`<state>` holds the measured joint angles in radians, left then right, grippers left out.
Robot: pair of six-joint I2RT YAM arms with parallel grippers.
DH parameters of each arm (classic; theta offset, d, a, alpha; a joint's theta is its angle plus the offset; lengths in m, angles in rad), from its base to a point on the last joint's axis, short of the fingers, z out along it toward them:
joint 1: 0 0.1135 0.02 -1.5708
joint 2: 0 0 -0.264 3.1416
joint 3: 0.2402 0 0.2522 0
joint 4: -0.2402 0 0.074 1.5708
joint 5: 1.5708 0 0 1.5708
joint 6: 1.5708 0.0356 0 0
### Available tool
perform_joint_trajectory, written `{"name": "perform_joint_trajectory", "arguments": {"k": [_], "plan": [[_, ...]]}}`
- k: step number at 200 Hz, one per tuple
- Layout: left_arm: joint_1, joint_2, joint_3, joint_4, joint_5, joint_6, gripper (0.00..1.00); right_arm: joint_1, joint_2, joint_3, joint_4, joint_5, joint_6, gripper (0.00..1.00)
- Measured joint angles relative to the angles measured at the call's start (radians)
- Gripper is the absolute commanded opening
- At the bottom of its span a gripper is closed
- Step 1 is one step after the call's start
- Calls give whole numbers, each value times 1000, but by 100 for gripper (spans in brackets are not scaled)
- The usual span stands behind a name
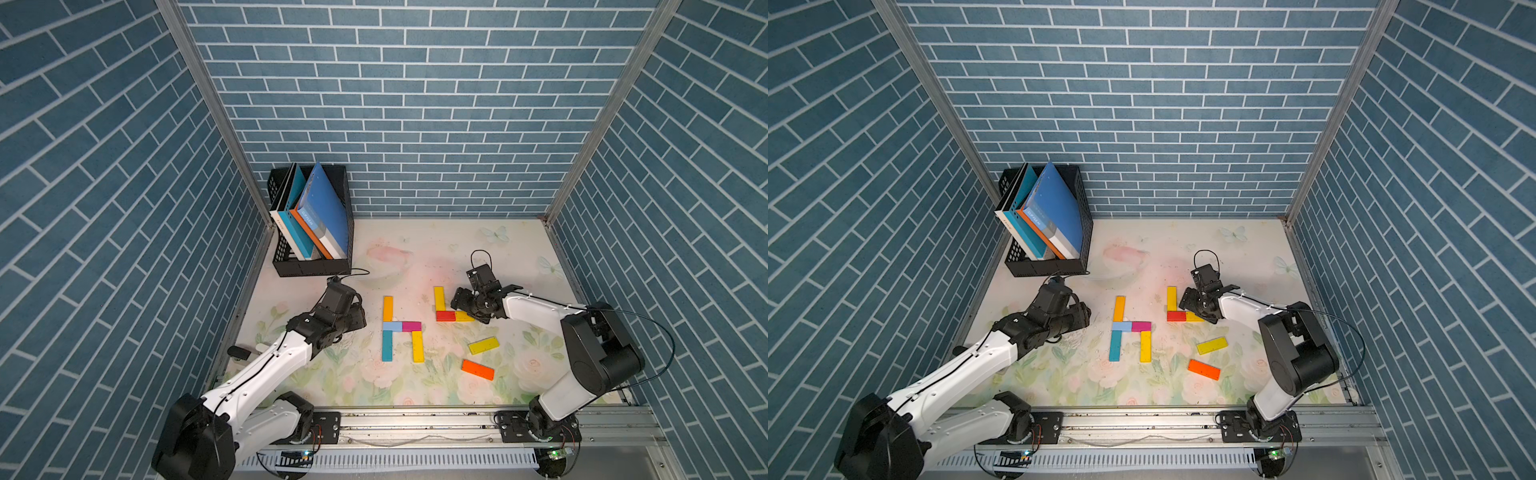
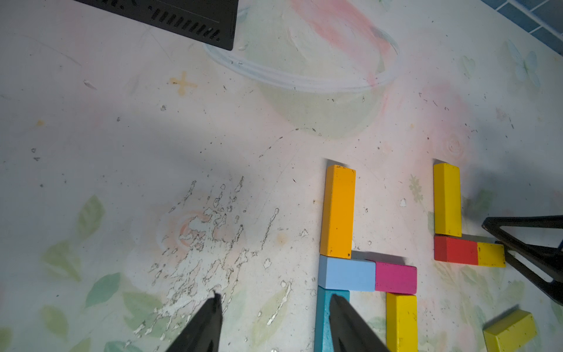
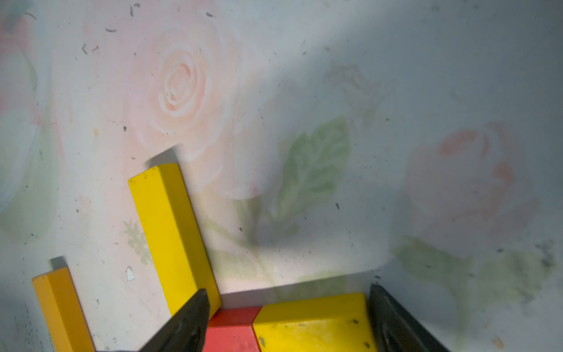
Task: Assemble the letter h with building blocks
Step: Assemble the building block at the center of the board.
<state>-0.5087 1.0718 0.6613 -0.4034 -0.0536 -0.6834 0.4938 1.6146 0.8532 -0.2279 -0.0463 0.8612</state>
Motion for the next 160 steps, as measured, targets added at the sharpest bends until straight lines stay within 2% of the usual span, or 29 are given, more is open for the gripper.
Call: {"name": "perform_joint_trajectory", "arguments": {"k": [49, 62, 103, 132, 160], "plan": [[0, 0, 0, 0, 0, 0, 62, 1, -48, 26, -74, 54, -4, 85], [0, -1, 0, -2, -1, 1, 65, 2, -86, 56, -102, 72, -13, 85], [0, -8, 3, -5, -1, 7, 65, 73, -216, 108, -215, 142, -94, 79], [1, -8, 8, -8, -1, 13, 66, 118, -336, -5, -365, 223, -52, 77], [1, -7, 16, -11, -2, 22, 67, 114, -506, -174, -422, 225, 63, 80]]}}
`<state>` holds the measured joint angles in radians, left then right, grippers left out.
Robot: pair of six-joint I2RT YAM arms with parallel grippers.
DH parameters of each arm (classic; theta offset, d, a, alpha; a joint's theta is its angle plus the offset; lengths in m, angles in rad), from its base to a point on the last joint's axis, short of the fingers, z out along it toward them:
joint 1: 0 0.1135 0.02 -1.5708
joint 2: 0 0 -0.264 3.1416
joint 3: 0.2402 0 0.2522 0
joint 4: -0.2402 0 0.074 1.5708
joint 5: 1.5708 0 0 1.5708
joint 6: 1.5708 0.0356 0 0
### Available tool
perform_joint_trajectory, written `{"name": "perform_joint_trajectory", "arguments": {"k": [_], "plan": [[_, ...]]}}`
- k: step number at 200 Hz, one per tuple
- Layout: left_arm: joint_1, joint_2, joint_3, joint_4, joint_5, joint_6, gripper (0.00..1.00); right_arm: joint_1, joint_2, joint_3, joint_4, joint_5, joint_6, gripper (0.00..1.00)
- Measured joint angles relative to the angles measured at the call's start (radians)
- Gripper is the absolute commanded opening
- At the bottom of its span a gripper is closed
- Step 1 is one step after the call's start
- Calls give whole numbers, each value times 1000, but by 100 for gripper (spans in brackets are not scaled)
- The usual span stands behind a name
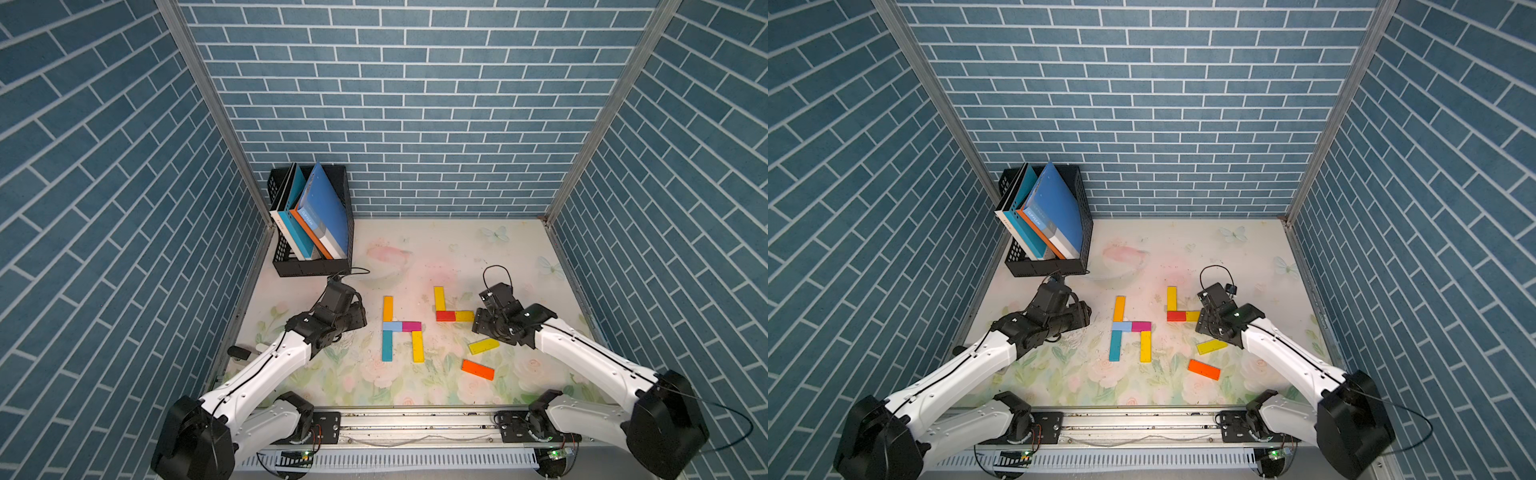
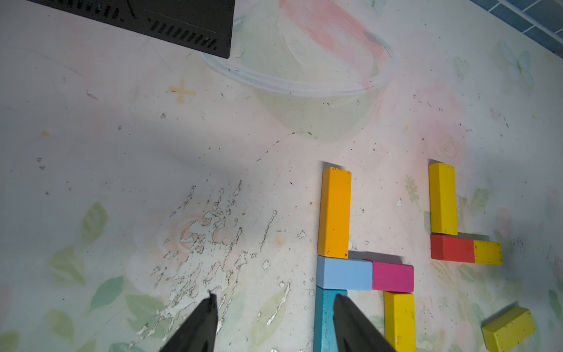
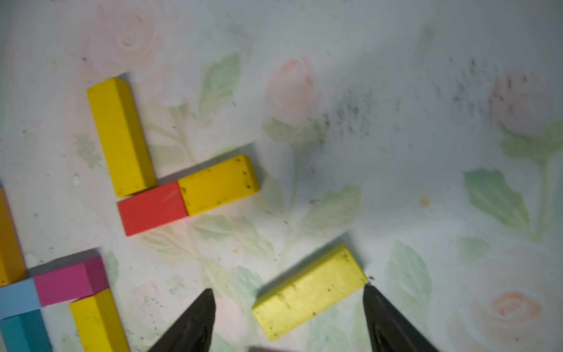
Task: Assemble the letter h with building blocks
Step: Assemble the building block at the center of the board, then pick up the building block from the center of the board.
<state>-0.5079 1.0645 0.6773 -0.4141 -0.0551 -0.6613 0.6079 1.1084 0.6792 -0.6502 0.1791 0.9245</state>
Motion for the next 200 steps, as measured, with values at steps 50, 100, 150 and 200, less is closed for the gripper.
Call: {"name": "perform_joint_trajectory", "arguments": {"k": [50, 100, 150, 200], "plan": [[0, 0, 9, -10, -5, 2, 68, 2, -13, -108, 69, -49, 209, 79], [0, -5, 9, -18, -8, 3, 68, 3, 105, -107, 123, -53, 270, 75], [0, -5, 9, -18, -7, 4, 68, 10, 159, -106, 145, -31, 275, 48], [0, -5, 9, -18, -7, 4, 68, 14, 164, -108, 138, -2, 235, 22]]}}
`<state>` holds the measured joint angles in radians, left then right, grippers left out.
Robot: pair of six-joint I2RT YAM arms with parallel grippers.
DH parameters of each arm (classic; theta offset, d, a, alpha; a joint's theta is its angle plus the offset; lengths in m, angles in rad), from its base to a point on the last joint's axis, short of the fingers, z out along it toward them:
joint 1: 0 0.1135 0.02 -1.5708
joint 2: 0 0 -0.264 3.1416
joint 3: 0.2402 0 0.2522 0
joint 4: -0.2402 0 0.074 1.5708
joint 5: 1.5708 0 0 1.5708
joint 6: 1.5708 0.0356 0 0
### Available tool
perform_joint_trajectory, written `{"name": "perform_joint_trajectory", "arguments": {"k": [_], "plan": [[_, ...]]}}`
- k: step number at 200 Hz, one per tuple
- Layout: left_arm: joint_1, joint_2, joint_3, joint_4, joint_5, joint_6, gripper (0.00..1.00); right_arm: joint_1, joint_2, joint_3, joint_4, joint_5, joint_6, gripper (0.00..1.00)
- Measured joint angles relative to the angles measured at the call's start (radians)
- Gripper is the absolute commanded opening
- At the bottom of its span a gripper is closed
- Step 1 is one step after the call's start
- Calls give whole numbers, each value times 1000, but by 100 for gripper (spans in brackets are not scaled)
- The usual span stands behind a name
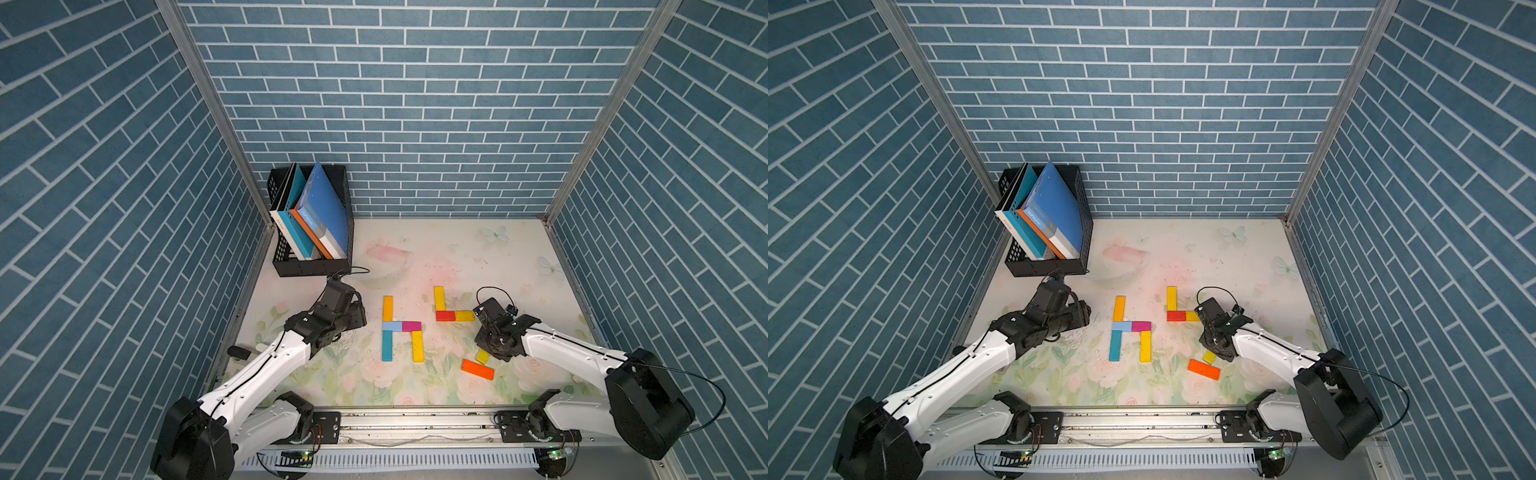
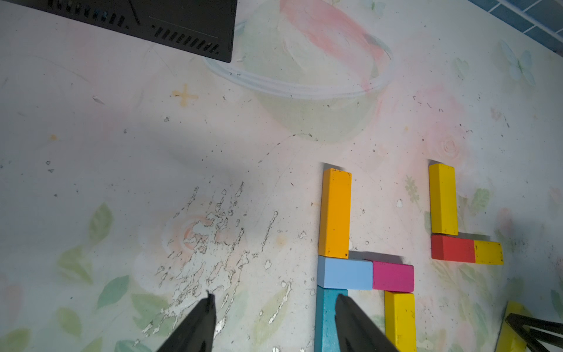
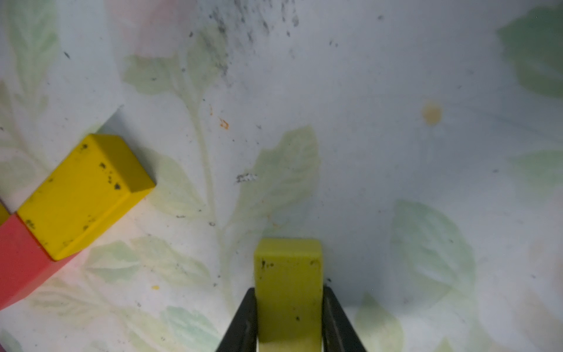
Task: Assemble the letter h with building blocks
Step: Pick up the building block from the center of the board.
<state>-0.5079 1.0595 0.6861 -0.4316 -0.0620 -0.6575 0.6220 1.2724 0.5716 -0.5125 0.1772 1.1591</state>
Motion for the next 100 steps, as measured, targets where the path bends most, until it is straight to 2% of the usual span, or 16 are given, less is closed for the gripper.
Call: {"name": "perform_joint_trajectory", "arguments": {"k": [16, 53, 78, 100], "plan": [[1, 0, 0, 0, 0, 0, 67, 0, -7, 0, -27, 10, -17, 13], [2, 0, 0, 0, 3, 0, 67, 14, -79, 25, -83, 16, -111, 9], [3, 0, 0, 3, 5, -3, 67, 99, -61, 134, -94, 3, -197, 7], [6, 0, -2, 9, 16, -9, 66, 199, 45, 257, -82, -6, -243, 7]]}}
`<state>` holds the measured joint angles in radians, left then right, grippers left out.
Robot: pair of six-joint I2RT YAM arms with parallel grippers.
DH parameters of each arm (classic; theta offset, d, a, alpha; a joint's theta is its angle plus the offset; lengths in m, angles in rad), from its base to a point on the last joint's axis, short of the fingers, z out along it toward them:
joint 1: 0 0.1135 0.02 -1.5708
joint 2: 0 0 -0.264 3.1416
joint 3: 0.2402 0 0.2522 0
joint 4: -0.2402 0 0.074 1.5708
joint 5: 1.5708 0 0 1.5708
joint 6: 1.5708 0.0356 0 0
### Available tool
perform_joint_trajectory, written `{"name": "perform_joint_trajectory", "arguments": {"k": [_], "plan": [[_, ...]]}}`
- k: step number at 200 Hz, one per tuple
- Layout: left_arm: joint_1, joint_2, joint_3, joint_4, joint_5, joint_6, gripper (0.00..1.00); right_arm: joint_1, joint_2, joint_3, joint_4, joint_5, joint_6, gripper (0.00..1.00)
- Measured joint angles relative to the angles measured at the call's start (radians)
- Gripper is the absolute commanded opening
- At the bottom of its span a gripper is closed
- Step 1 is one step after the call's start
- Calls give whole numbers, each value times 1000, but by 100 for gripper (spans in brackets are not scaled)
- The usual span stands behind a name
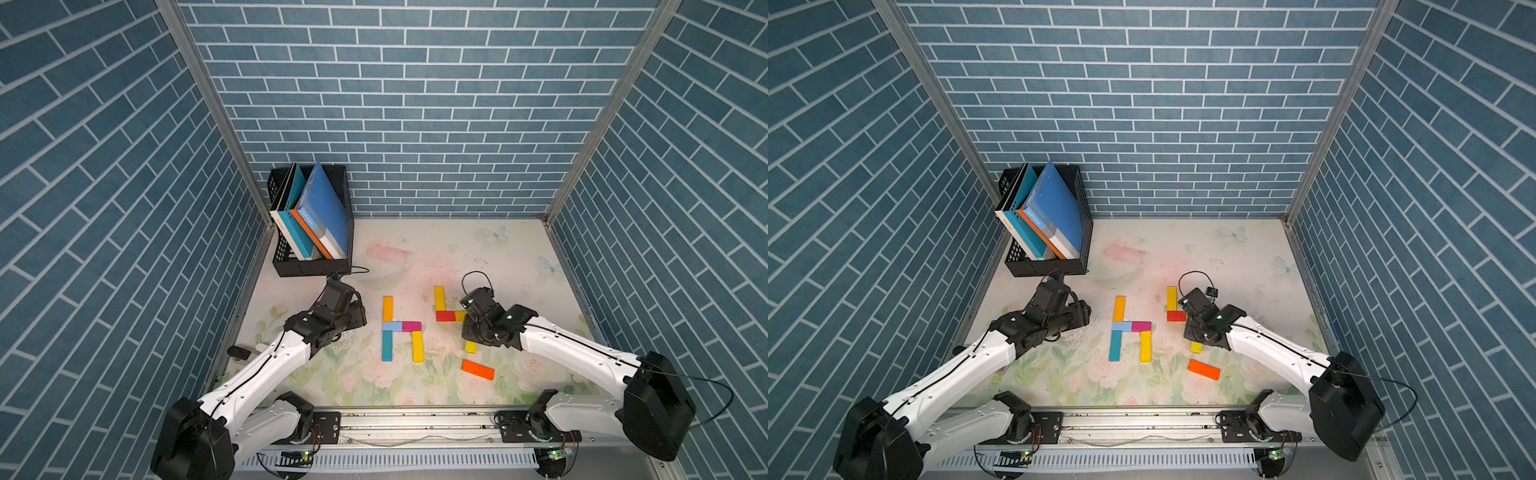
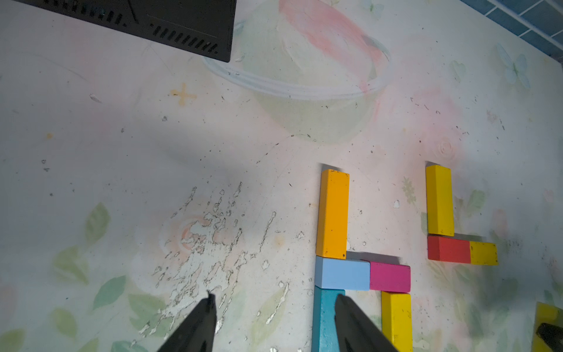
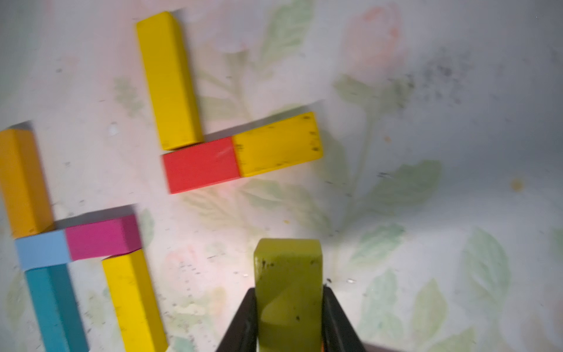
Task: Assemble the letter h with building blocks
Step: Pick up the building block from the center of the board, then place the building block at the center of the board.
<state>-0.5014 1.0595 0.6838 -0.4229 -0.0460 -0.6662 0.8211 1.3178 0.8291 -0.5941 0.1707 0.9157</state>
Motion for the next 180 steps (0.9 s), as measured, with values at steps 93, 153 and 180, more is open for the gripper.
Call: {"name": "perform_joint_trajectory", "arguments": {"k": [93, 153, 180], "plan": [[11, 0, -2, 2, 10, -3, 66, 99, 348, 133, 48, -34, -51, 60], [11, 0, -6, 2, 10, -3, 66, 103, 257, 27, 77, -68, -34, 52], [11, 0, -6, 2, 10, -3, 66, 124, 207, -5, 80, -76, -14, 40]]}}
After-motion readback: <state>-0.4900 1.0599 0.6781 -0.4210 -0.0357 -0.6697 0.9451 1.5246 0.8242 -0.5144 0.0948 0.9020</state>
